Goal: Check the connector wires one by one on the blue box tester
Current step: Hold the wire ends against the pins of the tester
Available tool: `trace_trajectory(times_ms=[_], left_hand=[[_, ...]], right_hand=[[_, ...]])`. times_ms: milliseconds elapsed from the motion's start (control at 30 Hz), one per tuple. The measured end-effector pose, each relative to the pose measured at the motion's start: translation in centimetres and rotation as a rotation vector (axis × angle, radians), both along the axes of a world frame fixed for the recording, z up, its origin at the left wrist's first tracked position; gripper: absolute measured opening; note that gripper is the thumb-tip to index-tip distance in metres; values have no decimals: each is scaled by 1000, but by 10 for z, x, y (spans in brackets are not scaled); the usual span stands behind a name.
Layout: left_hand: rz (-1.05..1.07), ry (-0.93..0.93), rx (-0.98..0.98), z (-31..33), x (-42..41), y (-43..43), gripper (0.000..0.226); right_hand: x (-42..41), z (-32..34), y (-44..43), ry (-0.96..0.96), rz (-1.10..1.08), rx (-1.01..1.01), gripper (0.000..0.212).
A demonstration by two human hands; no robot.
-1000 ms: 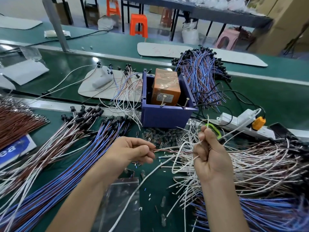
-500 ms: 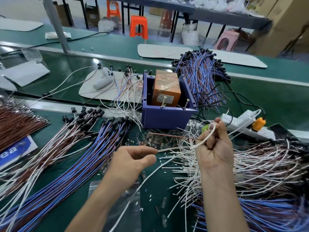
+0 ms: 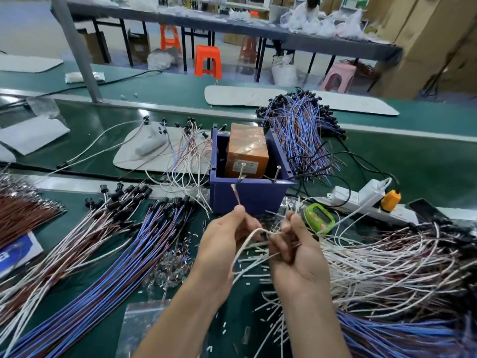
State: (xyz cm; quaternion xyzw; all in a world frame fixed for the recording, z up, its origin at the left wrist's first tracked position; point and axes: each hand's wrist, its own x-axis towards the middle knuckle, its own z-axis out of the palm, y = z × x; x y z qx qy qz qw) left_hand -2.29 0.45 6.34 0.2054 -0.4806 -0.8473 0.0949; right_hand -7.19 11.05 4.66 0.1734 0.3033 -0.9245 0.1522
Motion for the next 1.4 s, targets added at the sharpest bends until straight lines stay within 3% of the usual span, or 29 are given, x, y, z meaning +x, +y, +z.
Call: trace_trajectory(times_ms=[100, 167, 267, 500, 600, 833, 967, 1100, 1400], left_hand=[[30, -23, -177, 7, -9, -3, 62], [107, -30, -240, 8, -18, -4, 55], [281, -38, -335, 5, -27, 0, 36], [496, -29, -516, -12, -32, 1, 32], [493, -37, -563, -17, -34, -3, 33], [425, -67, -616, -24, -39, 1, 36], [413, -38, -634, -27, -40, -1, 35], [399, -23, -648, -29, -41, -3, 34], [370, -29, -651, -31, -43, -5, 32]], right_hand=[[-6, 2, -5, 41, -11, 75, 18], [-13, 4, -11, 86, -27, 169, 5], [-27, 2, -17, 176, -63, 235, 28], [-31, -6, -17, 326, -110, 387, 26], [-31, -10, -14, 357, -111, 458, 23], [-38, -17, -11, 350, -114, 426, 19], [-40, -19, -12, 345, -116, 447, 31], [-43, -22, -12, 333, -126, 462, 20], [-46, -22, -15, 285, -131, 405, 22]])
